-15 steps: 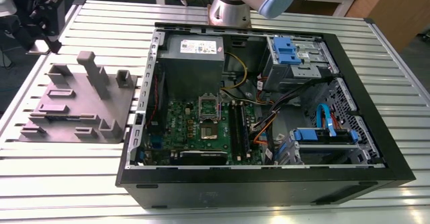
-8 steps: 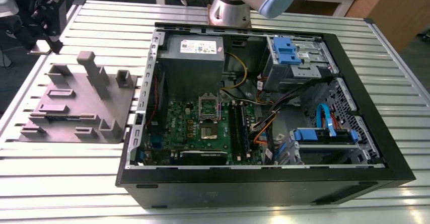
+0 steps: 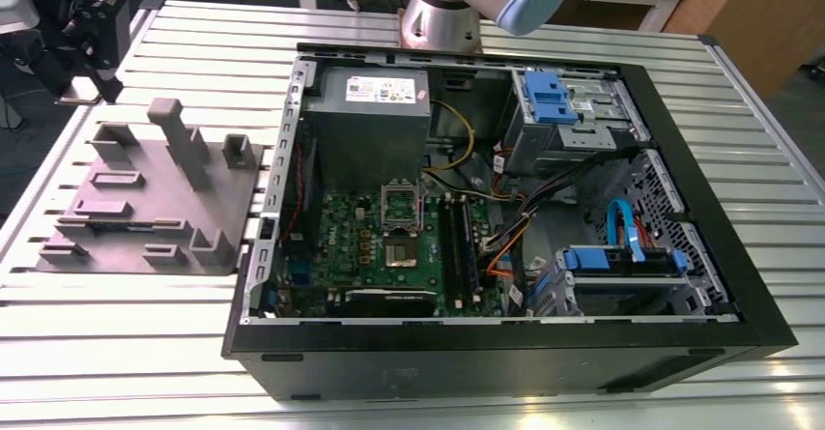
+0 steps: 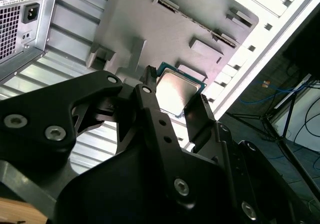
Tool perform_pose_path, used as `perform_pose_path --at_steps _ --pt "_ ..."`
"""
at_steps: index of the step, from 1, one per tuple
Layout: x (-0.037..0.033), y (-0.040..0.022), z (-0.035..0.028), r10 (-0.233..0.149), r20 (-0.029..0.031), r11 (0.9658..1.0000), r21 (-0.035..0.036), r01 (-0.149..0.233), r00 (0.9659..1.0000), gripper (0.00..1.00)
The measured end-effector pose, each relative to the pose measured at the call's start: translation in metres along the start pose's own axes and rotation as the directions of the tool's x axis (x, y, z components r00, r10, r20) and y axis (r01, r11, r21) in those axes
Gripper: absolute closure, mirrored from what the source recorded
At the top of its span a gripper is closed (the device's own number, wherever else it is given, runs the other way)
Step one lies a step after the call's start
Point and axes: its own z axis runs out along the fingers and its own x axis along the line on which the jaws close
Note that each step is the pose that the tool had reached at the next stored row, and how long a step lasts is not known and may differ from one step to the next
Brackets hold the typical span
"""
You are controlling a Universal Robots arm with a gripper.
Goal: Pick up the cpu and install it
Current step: 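Pick up the cpu and move it towards the insertion slot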
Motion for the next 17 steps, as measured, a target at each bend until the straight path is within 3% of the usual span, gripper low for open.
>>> perform_pose_path --at_steps 17 --pt "-0.0035 0.0002 0.0 0.0 0.0001 1.0 0.0 0.0 1.0 0.53"
